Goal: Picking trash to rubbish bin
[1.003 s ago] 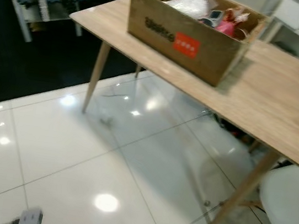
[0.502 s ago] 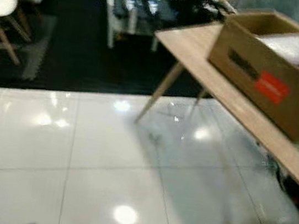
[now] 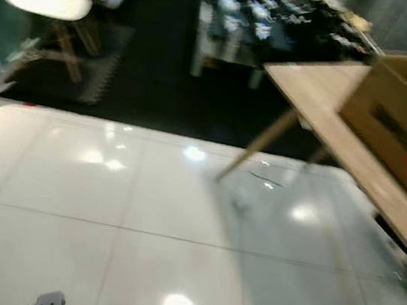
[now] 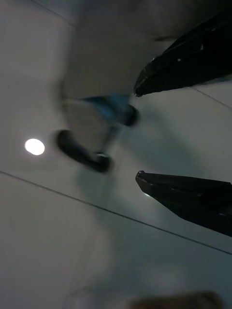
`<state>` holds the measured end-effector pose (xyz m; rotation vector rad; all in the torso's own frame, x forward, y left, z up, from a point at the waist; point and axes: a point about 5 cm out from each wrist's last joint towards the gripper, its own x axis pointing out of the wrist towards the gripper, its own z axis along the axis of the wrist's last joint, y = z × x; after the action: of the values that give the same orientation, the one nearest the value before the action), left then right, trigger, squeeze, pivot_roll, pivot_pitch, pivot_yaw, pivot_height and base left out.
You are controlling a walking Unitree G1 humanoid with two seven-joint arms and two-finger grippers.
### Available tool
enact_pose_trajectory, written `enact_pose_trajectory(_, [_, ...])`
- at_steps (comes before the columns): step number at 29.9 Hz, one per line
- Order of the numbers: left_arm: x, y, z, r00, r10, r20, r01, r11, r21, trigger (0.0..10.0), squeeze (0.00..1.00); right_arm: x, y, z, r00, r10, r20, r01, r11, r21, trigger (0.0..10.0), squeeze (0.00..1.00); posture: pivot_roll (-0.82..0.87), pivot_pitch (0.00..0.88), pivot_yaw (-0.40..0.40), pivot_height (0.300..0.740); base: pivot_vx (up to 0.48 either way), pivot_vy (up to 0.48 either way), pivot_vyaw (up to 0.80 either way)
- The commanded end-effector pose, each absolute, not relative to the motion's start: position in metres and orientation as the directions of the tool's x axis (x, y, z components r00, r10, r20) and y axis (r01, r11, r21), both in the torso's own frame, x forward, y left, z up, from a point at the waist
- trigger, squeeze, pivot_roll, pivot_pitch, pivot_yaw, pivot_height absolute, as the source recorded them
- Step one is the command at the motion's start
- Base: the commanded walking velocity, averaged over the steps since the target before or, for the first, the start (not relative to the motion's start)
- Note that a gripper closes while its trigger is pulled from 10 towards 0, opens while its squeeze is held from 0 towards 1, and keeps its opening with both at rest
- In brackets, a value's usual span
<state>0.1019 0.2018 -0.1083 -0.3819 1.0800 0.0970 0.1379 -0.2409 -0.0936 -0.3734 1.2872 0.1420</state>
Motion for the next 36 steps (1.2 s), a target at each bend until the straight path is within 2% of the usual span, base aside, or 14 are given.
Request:
enact_pose_trajectory(1, [0.0942,0.1925,-0.1120,0.434,-0.136,-0.890,-0.244,0.934,-0.262,10.0,0.00,0.1289,-0.2409,-0.0966,0.253,-0.104,-0.962,-0.310,0.933,-0.183,10.0,0.00,0.16,0.099,-0.076,0.740,0.000,0.000,0.76])
enact_pose_trajectory(36, [0.0902,0.1913,-0.1133,0.409,-0.142,-0.902,-0.216,0.945,-0.247,10.0,0.00,0.1242,-0.2380,-0.0988,0.240,-0.089,-0.967,-0.310,0.937,-0.163,10.0,0.00,0.16,0.113,-0.064,0.740,0.000,0.000,0.76])
